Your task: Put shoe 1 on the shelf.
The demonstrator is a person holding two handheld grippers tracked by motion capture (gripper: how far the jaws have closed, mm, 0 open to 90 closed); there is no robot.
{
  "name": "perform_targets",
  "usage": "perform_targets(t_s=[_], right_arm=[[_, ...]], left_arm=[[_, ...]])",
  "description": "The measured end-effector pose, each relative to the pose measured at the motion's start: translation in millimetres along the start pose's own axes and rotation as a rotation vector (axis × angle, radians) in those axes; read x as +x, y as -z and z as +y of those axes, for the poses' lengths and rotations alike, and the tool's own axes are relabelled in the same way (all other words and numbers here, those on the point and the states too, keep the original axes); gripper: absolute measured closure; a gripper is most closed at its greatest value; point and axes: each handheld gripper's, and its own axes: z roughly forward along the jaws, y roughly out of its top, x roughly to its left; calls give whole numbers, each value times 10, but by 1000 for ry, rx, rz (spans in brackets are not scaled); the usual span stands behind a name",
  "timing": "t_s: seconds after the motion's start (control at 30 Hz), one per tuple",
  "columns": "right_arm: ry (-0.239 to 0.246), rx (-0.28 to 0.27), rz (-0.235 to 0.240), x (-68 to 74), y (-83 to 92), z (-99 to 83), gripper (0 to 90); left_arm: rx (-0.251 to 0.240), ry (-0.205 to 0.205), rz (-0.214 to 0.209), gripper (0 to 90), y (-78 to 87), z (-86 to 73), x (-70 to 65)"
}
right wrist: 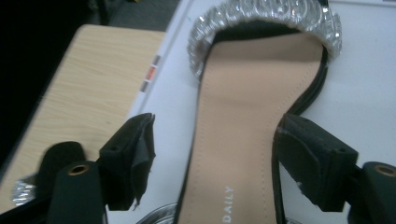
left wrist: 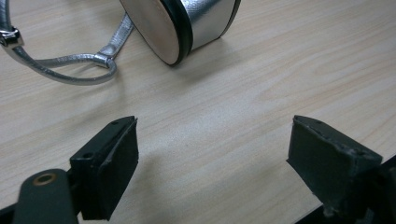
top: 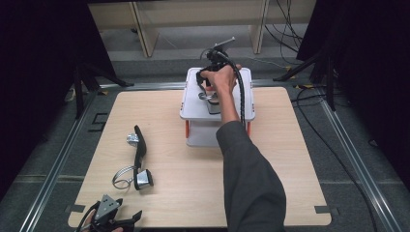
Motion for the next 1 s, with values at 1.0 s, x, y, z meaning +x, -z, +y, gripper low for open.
perform_targets(t_s=[1.0], right_arm=[[318, -23, 154, -411, 634, -854, 278]], left_arm=[[8, 13, 12, 157, -12, 7, -2]])
